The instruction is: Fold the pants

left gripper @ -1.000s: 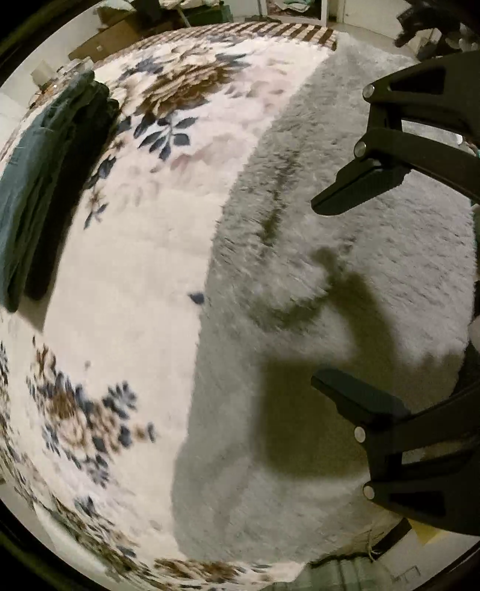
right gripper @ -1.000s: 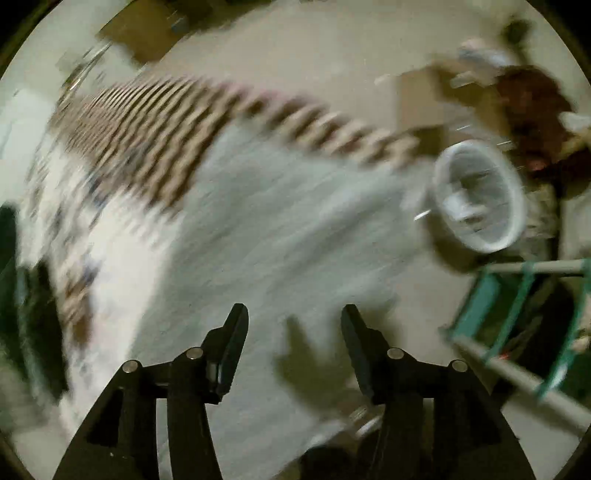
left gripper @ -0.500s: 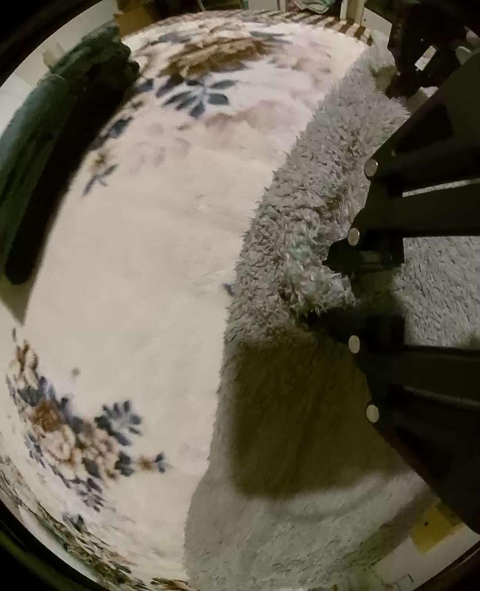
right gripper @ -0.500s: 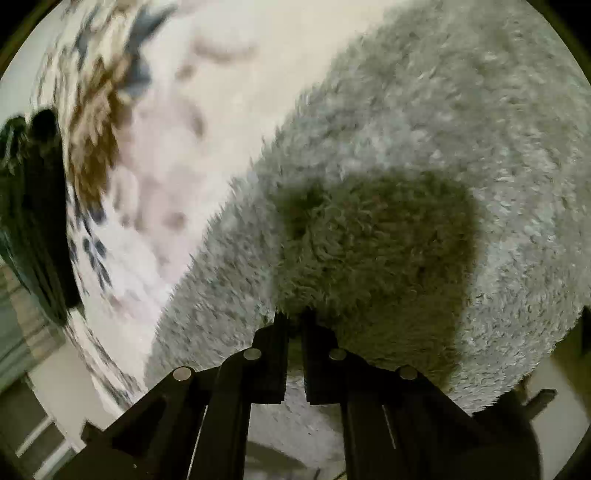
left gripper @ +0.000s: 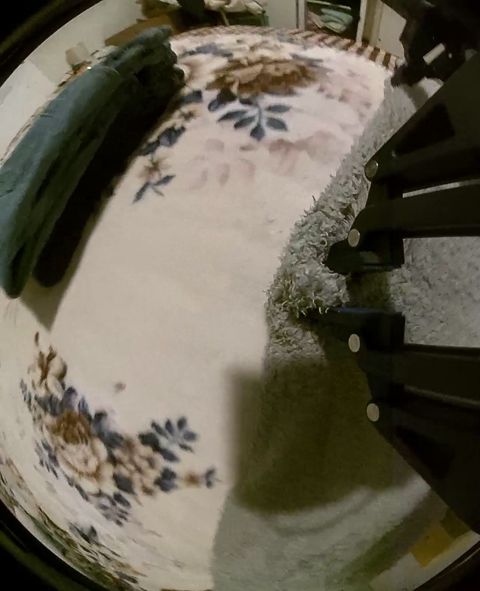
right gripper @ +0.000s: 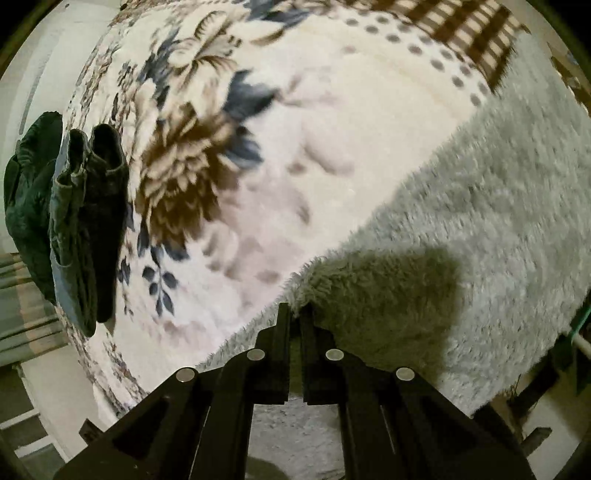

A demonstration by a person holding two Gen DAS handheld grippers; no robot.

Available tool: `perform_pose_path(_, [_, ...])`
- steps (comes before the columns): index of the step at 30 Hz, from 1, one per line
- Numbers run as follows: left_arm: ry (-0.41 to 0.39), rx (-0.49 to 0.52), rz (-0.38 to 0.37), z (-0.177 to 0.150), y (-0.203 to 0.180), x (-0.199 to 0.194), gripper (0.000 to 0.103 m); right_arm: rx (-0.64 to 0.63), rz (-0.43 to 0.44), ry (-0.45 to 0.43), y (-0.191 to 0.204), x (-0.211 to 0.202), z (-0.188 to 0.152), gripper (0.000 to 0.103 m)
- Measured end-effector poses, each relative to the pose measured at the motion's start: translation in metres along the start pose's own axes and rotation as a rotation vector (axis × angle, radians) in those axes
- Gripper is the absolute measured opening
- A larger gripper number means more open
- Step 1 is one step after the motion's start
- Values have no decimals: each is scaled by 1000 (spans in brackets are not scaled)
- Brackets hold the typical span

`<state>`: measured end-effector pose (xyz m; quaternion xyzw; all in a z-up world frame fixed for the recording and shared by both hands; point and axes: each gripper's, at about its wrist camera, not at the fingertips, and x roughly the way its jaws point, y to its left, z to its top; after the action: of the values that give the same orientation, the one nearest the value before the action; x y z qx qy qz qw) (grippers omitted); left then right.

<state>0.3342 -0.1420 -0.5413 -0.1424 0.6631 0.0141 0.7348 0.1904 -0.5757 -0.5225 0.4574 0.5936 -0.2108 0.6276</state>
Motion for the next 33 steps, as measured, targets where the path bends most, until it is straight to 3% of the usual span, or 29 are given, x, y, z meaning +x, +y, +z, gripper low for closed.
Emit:
perform_pose_path(2, [25,41,33,-1,-3,9,15,-22,-6,49,1,19,8,4])
perform_pose_path(5, [14,37,-8,-8,0,-3,17,-69,31,86,-6,29,10,14])
perform_pose_path(6, [16,32,-26,-13,5,-10,19,-86,73,91,-12,24,7,30])
perform_pose_path(7, [15,29,-45,-18,7,-17,27,-93,102,90,-18,18,3,54])
perform_pose_path(9, [4,48,-62,-33,9,-32,43,-96,127,56,-42,-7,-11,65])
perform_pose_path(11, [-5,74,-56,-48,8,-45,82,-63,126,33,-80,-30,-23,66])
perform_pose_path(17, [15,121,-3,-94,16,-60,85,235,-22,-189,-238,-100,-23,66])
perform_pose_path(21, [64,150,54,-108,-7,-27,85,375,-25,-251,-311,-104,4,66])
perform_pose_path(23, [87,161,73,-118,-8,-18,85,397,29,-259,-328,-96,18,65])
perform_pose_path(24, [90,174,79,-121,-10,-15,85,391,45,-274,-334,-95,21,56])
perform_pose_path(25, [94,195,94,-125,-13,-11,85,377,39,-280,-335,-93,24,25])
perform_pose_path(26, [101,219,110,-129,-15,-7,85,368,-12,-278,-333,-91,25,6])
perform_pose_path(29, [151,276,133,-140,-19,3,85,333,-71,-335,-321,-102,18,4])
perform_pose_path(33, [179,309,149,-149,-16,4,85,354,-83,-372,-329,-133,1,3])
